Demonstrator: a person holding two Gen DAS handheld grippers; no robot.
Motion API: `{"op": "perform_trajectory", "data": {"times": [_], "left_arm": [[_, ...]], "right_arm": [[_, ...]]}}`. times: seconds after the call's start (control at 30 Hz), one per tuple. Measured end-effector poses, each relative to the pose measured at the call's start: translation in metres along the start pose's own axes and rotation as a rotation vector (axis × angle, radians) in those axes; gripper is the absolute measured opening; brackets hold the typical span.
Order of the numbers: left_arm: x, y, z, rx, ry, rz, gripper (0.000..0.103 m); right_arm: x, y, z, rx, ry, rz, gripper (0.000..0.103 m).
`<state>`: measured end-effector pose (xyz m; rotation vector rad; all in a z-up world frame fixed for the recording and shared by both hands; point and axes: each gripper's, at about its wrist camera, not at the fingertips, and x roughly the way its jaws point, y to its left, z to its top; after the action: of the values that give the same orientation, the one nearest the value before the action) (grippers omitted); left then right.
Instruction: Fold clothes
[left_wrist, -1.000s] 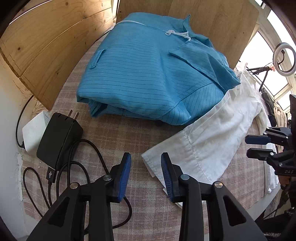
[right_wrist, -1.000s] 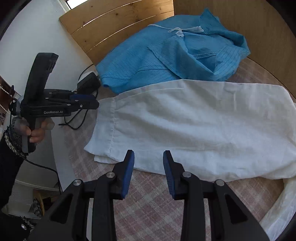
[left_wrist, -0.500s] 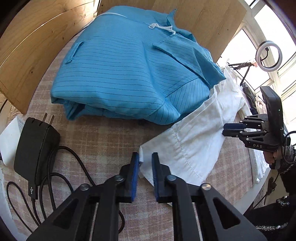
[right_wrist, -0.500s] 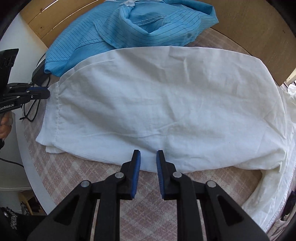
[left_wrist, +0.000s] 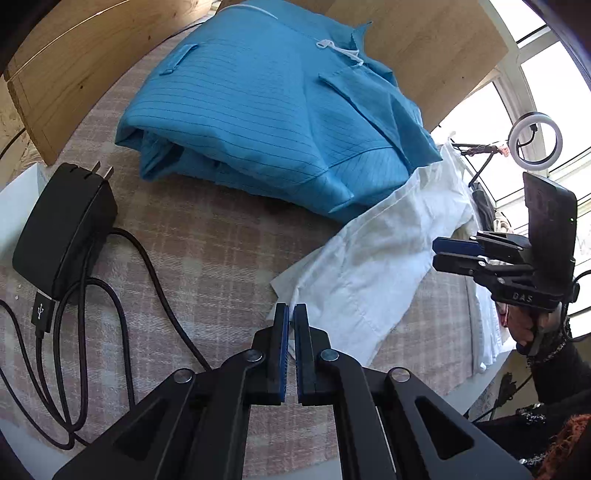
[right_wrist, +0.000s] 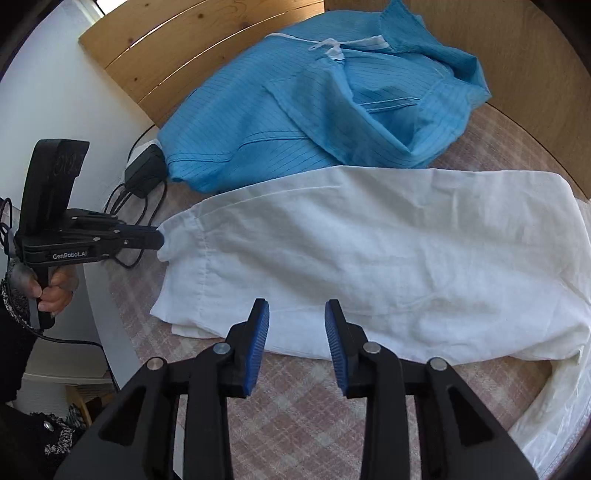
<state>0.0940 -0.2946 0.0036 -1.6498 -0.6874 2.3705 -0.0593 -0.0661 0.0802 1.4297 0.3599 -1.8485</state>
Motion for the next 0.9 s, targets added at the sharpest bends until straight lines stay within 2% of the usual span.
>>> {"op": "perform_trajectory", "data": {"times": [0.07, 0.13, 0.23, 0.33, 0.43, 0.5, 0.57, 0.67, 0.73, 0.9], "left_arm": [[0.001, -0.001, 0.004, 0.013, -0.003, 0.020, 0.002], [0.002, -0.003, 0.009, 0.027, 0.002, 0.020, 0.002], [0.000, -0.002, 0.011, 0.032, 0.010, 0.018, 0.002], [-0.002, -0.001, 0.011, 0.036, 0.015, 0.018, 0.002], [-0.003, 0.000, 0.010, 0.036, 0.014, 0.013, 0.002], [-0.005, 0.001, 0.010, 0.032, 0.011, 0.005, 0.002], [-0.008, 0.000, 0.009, 0.026, 0.007, -0.012, 0.001], [-0.012, -0.009, 0.005, 0.038, 0.008, -0.036, 0.001], [-0.014, -0.015, 0.001, 0.049, 0.013, -0.047, 0.001], [-0.004, -0.021, -0.002, 0.099, 0.031, 0.048, 0.004]], "right_arm": [[0.007, 0.017, -0.008, -0.041, 0.018, 0.028, 0.042], [0.007, 0.039, -0.024, -0.138, -0.025, 0.033, 0.042], [0.024, 0.061, -0.026, -0.302, -0.022, -0.055, 0.042], [0.040, 0.065, -0.025, -0.359, 0.001, -0.083, 0.042], [0.045, 0.063, -0.021, -0.357, -0.002, -0.088, 0.036], [0.043, 0.062, -0.019, -0.357, 0.001, -0.065, 0.016], [0.036, 0.061, -0.019, -0.361, 0.000, -0.063, 0.005], [0.018, 0.057, -0.020, -0.377, 0.000, -0.071, 0.004], [0.005, 0.049, -0.021, -0.353, 0.000, -0.044, 0.004], [0.023, 0.046, -0.023, -0.305, 0.026, -0.059, 0.004]]}}
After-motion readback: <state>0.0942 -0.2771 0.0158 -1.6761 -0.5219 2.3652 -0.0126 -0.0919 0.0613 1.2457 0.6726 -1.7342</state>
